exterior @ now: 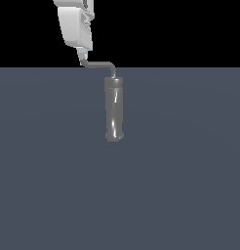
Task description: Turn on the faucet by rotating a designated handle.
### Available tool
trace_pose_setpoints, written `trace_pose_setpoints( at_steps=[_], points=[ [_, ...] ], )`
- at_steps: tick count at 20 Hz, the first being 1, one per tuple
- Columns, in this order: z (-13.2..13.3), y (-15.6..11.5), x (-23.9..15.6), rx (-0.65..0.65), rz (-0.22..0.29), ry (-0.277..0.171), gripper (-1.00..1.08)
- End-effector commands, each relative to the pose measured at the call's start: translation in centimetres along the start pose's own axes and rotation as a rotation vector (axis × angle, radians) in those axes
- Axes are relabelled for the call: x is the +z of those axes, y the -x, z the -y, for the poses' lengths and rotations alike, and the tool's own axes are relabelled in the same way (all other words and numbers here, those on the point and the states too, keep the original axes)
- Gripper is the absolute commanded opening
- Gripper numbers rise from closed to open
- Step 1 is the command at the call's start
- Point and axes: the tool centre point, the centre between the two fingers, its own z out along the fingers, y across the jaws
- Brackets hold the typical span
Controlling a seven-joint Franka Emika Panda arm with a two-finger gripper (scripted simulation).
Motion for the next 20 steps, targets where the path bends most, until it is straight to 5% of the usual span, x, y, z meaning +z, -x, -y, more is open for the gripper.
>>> trace_pose_setpoints(
  at_steps=[1, 20],
  points=[
    [-0.7, -0.7, 0.0, 0.004, -0.002, 0.003, -1.00],
    [-5.9, -4.7, -0.1, 0.002, -0.001, 0.008, -1.00]
  ],
)
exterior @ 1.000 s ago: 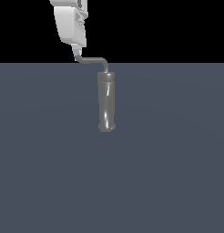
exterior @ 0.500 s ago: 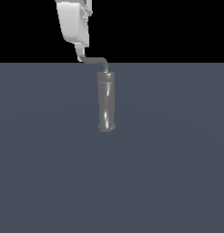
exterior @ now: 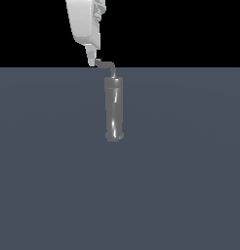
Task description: Turn on the faucet by rotating a designated handle.
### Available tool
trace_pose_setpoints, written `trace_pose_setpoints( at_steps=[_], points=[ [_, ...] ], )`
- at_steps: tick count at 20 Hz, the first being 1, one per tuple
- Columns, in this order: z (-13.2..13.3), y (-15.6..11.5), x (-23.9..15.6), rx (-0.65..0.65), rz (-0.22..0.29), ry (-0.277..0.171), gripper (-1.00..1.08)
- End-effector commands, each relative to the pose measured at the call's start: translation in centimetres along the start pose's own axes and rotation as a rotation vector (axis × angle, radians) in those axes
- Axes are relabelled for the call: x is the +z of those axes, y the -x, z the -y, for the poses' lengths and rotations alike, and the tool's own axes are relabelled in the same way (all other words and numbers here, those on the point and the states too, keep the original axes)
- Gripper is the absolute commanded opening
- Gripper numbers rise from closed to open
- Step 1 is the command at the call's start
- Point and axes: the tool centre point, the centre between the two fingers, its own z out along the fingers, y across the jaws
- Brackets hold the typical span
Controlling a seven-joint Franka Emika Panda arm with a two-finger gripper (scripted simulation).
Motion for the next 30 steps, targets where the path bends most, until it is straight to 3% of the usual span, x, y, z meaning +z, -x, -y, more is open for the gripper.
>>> trace_pose_setpoints(
  at_steps=[1, 3, 16, 17, 18, 30],
  points=[
    [-0.9, -1.3, 0.0, 0.011, -0.002, 0.006, -1.00],
    [-0.5, -0.4, 0.0, 0.001, -0.002, 0.002, -1.00],
    [-1.5, -9.4, 0.0, 0.011, -0.002, 0.006, -1.00],
    [-1.5, -9.4, 0.0, 0.011, -0.002, 0.006, -1.00],
    [-1.4, -6.0, 0.0, -0.036, 0.003, 0.006, -1.00],
    [1.3, -10.5, 0.0, -0.012, 0.000, 0.006, -1.00]
  ],
)
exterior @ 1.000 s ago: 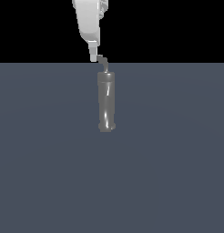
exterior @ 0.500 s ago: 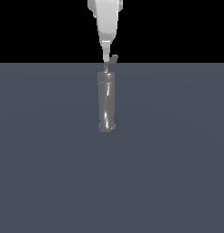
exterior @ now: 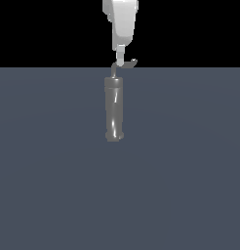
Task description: Turn on the faucet by rotating a designated handle.
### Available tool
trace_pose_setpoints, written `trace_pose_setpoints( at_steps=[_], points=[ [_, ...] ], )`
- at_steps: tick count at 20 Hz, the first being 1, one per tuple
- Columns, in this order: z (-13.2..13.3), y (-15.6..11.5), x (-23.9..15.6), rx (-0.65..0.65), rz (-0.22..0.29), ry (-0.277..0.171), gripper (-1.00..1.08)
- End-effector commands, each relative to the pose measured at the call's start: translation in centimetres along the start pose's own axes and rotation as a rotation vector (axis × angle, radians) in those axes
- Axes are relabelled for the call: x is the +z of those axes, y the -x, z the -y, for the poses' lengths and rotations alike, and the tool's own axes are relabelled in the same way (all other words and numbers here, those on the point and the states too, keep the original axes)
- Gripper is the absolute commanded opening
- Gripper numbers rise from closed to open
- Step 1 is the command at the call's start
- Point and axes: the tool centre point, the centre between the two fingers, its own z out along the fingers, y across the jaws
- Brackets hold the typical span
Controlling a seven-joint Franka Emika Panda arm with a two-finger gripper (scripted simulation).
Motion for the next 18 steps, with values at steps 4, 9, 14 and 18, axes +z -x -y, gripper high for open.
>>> trace_pose_setpoints(
  at_steps=[4, 9, 14, 18],
  points=[
    [1.3, -4.2, 0.0, 0.045, -0.007, -0.010, -1.00],
    [2.2, -6.0, -0.1, 0.054, -0.008, -0.010, -1.00],
    [3.0, -2.8, -0.1, -0.004, 0.007, -0.006, -1.00],
    [4.0, -3.4, -0.1, 0.004, 0.005, -0.007, -1.00]
  ],
)
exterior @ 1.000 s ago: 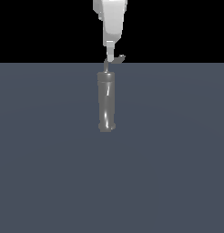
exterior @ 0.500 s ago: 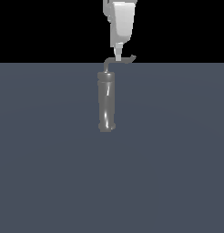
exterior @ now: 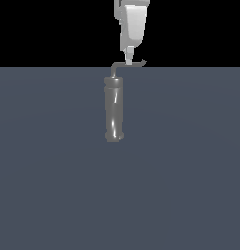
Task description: Turn on the faucet by rotating a designated handle.
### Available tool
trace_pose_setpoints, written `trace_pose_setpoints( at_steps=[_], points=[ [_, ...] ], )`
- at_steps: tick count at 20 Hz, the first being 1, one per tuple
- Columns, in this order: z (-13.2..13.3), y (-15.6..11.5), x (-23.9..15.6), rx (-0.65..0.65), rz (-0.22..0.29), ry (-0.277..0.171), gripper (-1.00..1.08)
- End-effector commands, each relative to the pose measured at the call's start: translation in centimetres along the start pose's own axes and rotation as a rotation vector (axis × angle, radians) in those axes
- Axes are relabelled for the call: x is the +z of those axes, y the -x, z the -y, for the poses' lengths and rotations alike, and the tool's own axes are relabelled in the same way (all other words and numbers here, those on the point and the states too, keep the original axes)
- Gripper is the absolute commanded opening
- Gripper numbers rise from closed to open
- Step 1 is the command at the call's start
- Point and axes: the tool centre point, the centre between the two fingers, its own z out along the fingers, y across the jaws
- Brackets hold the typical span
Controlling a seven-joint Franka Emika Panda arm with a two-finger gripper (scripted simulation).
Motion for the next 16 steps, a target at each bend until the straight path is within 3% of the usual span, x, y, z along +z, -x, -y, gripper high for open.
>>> trace_pose_setpoints(
  at_steps=[1, 16],
  points=[
    [0.9, -0.6, 0.0, 0.007, -0.002, -0.008, -1.00],
    [4.5, -2.9, -0.1, 0.036, -0.009, -0.010, -1.00]
  ],
)
